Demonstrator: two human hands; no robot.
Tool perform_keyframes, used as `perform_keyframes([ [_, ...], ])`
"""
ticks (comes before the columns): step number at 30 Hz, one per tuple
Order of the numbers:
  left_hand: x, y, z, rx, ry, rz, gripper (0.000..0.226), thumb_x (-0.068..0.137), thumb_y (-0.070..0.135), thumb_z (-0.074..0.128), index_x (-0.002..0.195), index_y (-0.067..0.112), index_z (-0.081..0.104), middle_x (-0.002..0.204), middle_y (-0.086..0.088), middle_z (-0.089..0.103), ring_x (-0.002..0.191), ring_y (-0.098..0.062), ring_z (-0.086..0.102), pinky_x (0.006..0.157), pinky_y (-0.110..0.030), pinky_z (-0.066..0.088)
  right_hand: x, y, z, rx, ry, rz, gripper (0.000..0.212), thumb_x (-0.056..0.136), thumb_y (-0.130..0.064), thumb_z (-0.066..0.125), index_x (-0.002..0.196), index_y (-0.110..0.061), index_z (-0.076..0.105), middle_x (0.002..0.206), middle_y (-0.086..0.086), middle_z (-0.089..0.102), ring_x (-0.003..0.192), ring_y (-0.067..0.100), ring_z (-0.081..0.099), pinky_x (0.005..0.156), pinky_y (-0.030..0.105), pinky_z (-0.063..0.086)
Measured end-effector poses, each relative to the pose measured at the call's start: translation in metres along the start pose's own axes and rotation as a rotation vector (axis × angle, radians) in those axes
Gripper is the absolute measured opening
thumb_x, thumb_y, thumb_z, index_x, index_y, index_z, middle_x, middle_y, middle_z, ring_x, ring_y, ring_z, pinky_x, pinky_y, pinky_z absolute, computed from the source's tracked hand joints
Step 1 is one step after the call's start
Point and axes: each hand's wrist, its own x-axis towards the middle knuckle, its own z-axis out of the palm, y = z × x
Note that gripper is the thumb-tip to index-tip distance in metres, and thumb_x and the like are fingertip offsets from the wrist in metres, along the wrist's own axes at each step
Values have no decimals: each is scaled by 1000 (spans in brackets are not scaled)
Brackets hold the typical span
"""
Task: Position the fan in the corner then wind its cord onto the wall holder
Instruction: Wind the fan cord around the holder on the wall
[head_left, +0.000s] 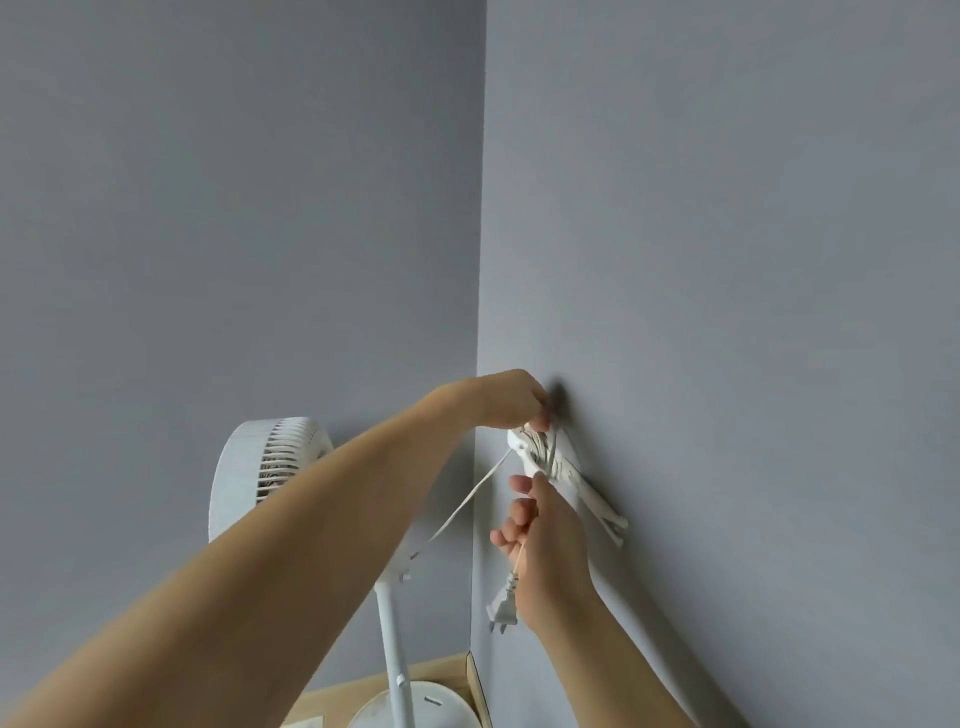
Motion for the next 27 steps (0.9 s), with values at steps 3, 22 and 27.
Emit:
perform_keyframes([
  [3, -1, -11, 11, -3, 45, -54, 35, 96, 34, 53, 111, 7, 69, 103, -6, 61, 96, -23, 57, 88, -34, 47, -9, -9, -12, -41, 158, -7, 29, 97, -24, 44, 77, -12, 60, 47, -8, 26, 43, 12, 24, 47, 24, 25],
  [22, 7, -40, 55, -46, 332, 68, 10, 85, 26, 70, 87, 21, 61, 100, 3, 61, 91, -17, 59, 78, -29, 47, 16, 41, -35, -103, 229, 5, 26, 95, -12, 36, 95, -14, 62, 68, 2, 52, 63, 20, 48, 65, 28, 39],
  [27, 14, -48, 50, -183, 293, 91, 8, 85, 25, 69, 80, 20, 65, 95, 2, 64, 81, -14, 61, 72, -27, 51, 25, 49, -31, -328, 223, -205, 27, 102, -22, 29, 107, -17, 55, 99, 2, 64, 96, 16, 61, 84, 28, 39],
])
